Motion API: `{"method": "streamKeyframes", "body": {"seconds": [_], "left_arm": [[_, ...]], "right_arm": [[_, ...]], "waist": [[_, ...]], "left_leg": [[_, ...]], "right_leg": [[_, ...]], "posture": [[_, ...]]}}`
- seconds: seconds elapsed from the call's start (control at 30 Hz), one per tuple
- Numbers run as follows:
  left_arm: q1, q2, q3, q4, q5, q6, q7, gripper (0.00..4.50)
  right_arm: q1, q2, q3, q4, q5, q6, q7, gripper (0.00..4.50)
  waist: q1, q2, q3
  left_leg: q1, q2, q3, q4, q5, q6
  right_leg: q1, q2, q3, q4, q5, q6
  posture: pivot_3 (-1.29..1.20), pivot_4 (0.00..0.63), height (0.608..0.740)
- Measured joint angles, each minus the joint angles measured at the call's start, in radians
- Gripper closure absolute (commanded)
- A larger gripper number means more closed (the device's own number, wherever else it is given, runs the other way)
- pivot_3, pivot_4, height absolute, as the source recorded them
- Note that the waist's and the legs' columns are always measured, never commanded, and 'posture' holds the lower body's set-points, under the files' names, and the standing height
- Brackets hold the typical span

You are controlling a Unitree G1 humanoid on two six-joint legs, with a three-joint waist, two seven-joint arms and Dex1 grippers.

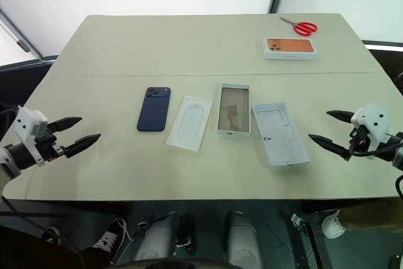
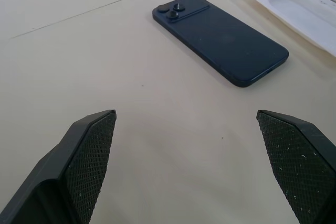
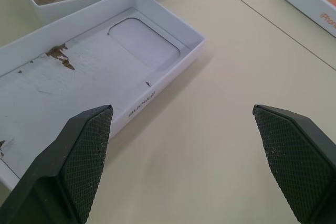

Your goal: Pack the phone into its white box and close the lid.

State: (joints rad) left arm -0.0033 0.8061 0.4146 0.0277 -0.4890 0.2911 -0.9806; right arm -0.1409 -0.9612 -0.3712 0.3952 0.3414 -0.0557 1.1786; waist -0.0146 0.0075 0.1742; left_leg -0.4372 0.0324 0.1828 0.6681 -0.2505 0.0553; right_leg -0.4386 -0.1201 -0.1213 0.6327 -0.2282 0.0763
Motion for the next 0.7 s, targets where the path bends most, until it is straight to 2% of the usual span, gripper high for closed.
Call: {"method": "streamKeyframes", "body": {"seconds": [0.7], "left_arm": [[-0.047, -0.004, -0.010, 0.004, -0.001, 0.008, -0.003, 0.00]], "right_arm": [[-0.033, 0.015, 0.032, -0.068, -0.002, 0.022, -0.047, 0.05]], "waist": [[0.001, 0.000, 0.000]], "left_leg": [[0.000, 0.000, 0.000, 0.000, 0.001, 0.002]], "right_leg": [[0.000, 0.000, 0.000, 0.000, 0.000, 0.000]], "posture": [[0.00, 0.150, 0.738]]}}
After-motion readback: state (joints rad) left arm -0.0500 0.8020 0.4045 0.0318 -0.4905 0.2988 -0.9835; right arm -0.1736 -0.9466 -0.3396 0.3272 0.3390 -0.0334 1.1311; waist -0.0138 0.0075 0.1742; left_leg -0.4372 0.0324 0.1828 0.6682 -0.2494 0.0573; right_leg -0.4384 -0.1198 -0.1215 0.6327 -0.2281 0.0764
